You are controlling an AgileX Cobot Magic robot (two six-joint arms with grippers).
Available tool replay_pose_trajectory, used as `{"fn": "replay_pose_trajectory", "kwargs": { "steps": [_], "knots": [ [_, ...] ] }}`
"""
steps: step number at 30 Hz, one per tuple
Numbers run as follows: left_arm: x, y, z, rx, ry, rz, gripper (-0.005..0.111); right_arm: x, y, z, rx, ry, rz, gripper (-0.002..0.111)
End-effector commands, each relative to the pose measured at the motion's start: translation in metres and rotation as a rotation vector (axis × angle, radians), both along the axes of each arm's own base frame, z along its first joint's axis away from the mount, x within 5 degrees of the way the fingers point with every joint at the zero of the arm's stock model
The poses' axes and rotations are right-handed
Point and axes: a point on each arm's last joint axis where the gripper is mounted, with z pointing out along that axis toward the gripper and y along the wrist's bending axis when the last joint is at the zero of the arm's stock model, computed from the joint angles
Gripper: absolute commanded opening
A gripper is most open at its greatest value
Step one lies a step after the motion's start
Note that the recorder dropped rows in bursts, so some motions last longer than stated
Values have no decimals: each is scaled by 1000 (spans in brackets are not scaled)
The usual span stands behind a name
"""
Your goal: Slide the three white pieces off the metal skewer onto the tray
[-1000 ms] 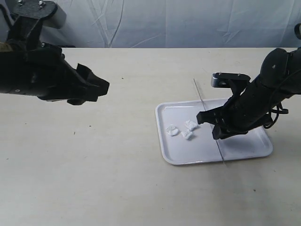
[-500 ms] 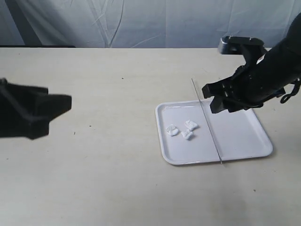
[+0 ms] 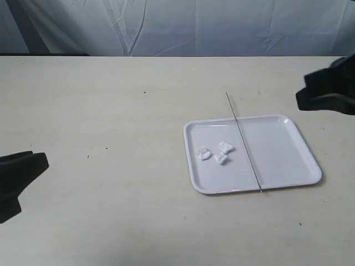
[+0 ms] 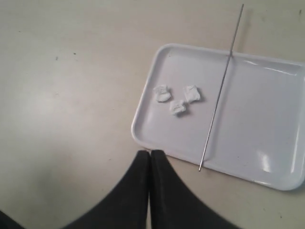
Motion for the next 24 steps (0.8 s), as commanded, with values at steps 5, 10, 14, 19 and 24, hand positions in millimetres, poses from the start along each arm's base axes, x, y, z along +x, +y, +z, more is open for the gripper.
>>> {"fn": "replay_pose_trajectory", "kwargs": {
  "steps": [5,10,14,19,24],
  "knots": [
    [-13,8,-9,-54,-50,16,5,-76,-20,-13,52,-102,17,-1],
    [-17,13,-22,0,-113,20,0,-110,-30,-29,45,-136,31,-1],
    [-15,21,-27,19,-248,90,0,-123,-36,-28,11,-188,33,-1],
    [-15,25,-18,59,-386,109,0,-132,-51,-33,-118,-285,-10,-1],
    [-16,24,-19,93,-395,89,0,-132,-69,-48,-80,-525,-271,-1]
  ]
}}
